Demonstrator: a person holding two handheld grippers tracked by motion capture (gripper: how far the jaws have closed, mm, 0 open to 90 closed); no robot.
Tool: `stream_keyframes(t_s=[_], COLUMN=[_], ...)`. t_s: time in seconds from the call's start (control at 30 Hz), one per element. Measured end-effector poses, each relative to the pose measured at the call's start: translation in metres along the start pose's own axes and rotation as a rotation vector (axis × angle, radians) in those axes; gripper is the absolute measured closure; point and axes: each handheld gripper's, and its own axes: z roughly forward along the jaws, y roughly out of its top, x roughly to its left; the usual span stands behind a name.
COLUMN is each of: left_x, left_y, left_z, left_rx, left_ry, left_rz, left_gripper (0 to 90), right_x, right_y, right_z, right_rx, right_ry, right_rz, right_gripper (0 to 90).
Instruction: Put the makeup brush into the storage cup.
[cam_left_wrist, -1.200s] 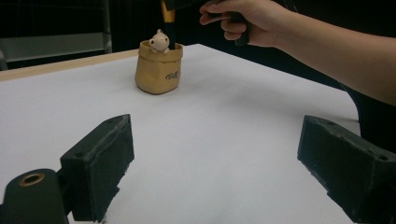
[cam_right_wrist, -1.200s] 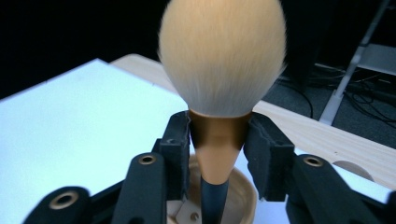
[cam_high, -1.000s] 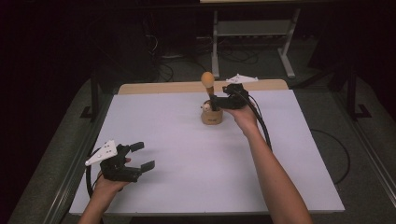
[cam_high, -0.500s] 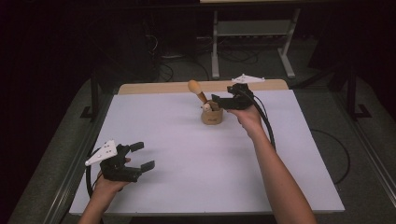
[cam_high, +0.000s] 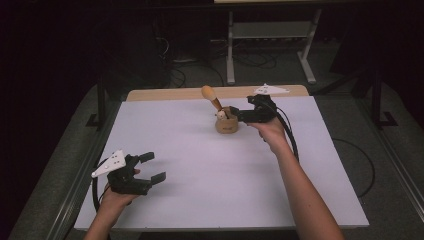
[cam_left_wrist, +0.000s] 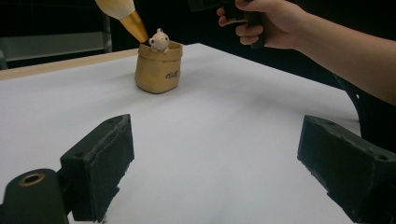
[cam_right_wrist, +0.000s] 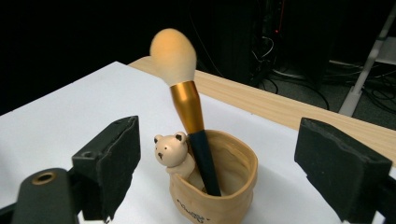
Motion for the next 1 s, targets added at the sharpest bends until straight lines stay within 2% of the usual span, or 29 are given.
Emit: stream_keyframes(t_s=[0.67, 0.73, 0.83, 1.0], left_x=[0.000, 0.001, 0.000, 0.000], left_y=[0.000, 0.000, 0.000, 0.000], left_z=[0.001, 0.001, 0.000, 0.000], left_rx=[-0.001, 0.001, 0.002, 0.006], left_ry=[-0.003, -0.005, -0.002, -0.002], left_rz=[-0.002, 0.013, 0.003, 0.006], left_gripper=[10.1, 10.1, 10.1, 10.1], right_x=[0.001, 0.001, 0.002, 0.003], right_y=[-0.009, -0.010, -0.011, -0.019], right_z=[-0.016, -0.019, -0.021, -0.027], right_rx=[-0.010, -0.011, -0.012, -0.005], right_ry=[0.010, 0.011, 0.012, 0.013], right_rz=[-0.010, -0.010, -0.009, -0.014], right_gripper=[12.7, 12.7, 12.7, 12.6])
